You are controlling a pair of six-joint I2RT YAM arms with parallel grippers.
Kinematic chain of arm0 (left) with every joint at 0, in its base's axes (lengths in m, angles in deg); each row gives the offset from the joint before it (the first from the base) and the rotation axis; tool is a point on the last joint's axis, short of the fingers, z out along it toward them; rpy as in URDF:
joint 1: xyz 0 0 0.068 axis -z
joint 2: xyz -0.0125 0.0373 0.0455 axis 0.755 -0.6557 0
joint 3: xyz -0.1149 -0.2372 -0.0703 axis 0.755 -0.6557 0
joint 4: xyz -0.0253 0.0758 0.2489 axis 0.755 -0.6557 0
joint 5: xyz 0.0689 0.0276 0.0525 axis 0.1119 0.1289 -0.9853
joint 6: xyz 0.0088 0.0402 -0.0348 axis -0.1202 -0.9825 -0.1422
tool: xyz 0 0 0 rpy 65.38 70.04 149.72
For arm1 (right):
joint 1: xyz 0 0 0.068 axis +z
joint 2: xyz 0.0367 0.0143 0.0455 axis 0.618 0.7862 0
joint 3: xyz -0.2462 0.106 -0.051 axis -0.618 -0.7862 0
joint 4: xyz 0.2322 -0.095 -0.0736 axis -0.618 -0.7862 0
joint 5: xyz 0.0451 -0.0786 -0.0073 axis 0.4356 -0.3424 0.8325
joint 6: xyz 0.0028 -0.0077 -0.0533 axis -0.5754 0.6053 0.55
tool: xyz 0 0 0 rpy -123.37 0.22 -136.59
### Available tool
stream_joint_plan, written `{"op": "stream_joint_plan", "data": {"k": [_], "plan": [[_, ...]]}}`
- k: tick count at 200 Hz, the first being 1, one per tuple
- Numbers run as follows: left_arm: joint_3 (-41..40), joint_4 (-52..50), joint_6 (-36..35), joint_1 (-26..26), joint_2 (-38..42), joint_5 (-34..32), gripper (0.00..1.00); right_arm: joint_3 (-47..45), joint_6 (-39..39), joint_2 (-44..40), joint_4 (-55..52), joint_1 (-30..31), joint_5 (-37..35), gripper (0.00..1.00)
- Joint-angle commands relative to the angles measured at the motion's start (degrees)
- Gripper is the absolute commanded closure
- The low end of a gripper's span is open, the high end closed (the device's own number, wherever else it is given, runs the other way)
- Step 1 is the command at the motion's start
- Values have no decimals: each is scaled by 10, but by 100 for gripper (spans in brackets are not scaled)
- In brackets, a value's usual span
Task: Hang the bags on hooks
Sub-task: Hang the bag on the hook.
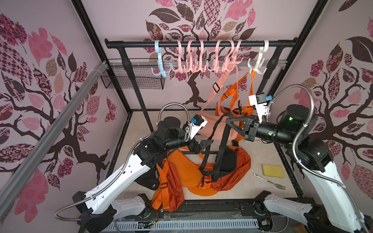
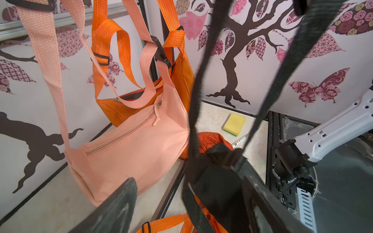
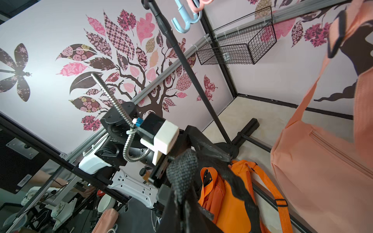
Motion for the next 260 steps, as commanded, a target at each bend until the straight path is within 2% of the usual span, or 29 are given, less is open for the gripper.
{"op": "stream_joint_plan", "data": {"k": [1,36,68,89,120,145,203,218,260], "plan": [[12,41,20,-1,-9,3,17,25,22,-2,-12,0,28,100],[-10,80,56,4,-19,61,23,35,25,-4,-11,0,37,100],[-36,105,64,20,-9,77,22,34,32,-3,-15,0,34,100],[-44,99,59,25,9,65,21,28,37,-5,-19,0,23,100],[-50,91,47,25,18,41,17,19,23,-6,-1,0,45,100],[-43,83,49,25,1,60,19,18,20,-8,4,0,55,100],[-39,73,30,25,-21,37,23,25,13,-14,19,0,96,100],[-40,74,30,25,-21,26,30,28,17,-14,15,0,94,100],[-39,65,27,2,-14,19,72,33,31,-20,5,0,72,100]]}}
